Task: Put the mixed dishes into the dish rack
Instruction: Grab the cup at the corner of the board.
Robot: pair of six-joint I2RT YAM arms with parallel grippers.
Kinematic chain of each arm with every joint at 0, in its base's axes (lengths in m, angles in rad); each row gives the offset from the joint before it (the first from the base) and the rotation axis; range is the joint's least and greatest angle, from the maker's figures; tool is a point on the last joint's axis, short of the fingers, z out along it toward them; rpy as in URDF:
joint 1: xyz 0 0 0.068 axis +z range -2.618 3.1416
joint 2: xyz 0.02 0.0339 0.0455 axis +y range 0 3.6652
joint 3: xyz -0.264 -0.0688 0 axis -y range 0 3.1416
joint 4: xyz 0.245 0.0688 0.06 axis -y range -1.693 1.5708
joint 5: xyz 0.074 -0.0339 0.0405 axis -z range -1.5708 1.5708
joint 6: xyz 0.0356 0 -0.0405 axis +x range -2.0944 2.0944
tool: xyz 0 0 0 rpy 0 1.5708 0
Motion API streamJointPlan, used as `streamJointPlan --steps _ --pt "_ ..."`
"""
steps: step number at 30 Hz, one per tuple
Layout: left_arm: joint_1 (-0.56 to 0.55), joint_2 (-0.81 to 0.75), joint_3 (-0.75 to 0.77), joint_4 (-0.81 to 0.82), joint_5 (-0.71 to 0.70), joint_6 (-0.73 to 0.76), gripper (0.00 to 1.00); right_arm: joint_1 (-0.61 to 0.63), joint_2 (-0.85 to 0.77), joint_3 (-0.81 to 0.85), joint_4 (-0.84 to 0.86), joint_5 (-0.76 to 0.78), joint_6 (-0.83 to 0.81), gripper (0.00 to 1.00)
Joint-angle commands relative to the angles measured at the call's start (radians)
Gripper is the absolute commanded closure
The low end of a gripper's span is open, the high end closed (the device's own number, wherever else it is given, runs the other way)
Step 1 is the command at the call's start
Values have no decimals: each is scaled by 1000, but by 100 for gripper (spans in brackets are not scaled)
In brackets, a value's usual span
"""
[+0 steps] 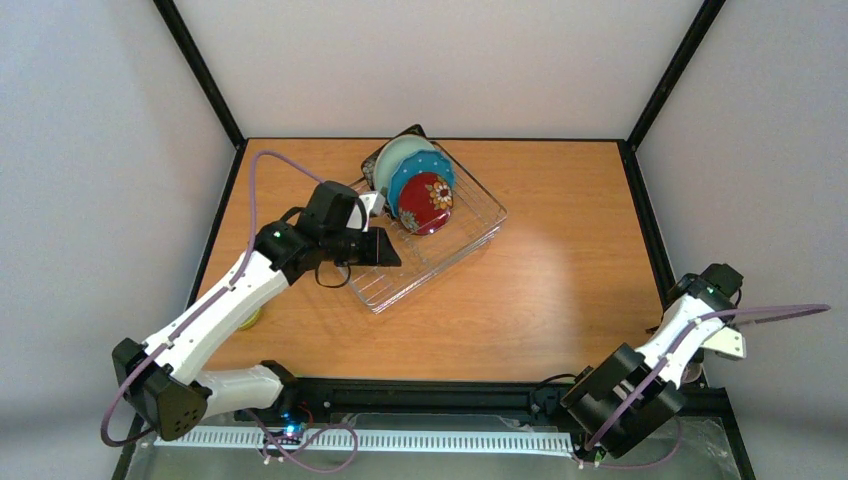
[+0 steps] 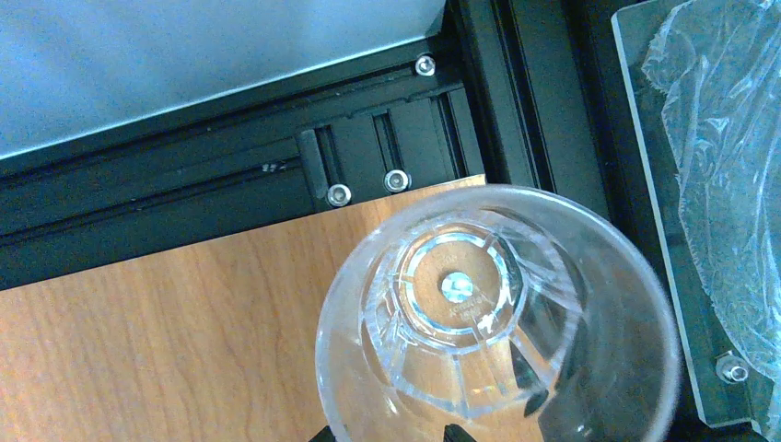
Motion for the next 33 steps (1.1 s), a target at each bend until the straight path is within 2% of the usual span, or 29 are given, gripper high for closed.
streamJointPlan --steps 1,7,8,11,14,17,26,33 --pt "-10 -17 22 -25 24 17 43 -31 33 -46 41 -25 -26 36" --pt "-10 -8 38 -27 20 11 43 -36 81 -56 89 -42 -38 37" --pt "-9 -8 36 -27 20 8 43 -37 89 -60 96 -47 -40 40" --pt "-10 -8 34 -18 19 -1 43 -37 102 -74 124 -72 -51 57" --pt "-9 -5 31 -10 14 -11 43 -35 104 -86 151 -95 -74 86" --pt "-10 -1 33 0 12 -21 43 -36 99 -91 177 -127 -113 97" --pt "-9 8 26 33 13 -57 43 4 107 -93 231 -239 -185 98" --pt "-10 6 26 32 3 -76 45 153 106 -18 239 -230 -223 98"
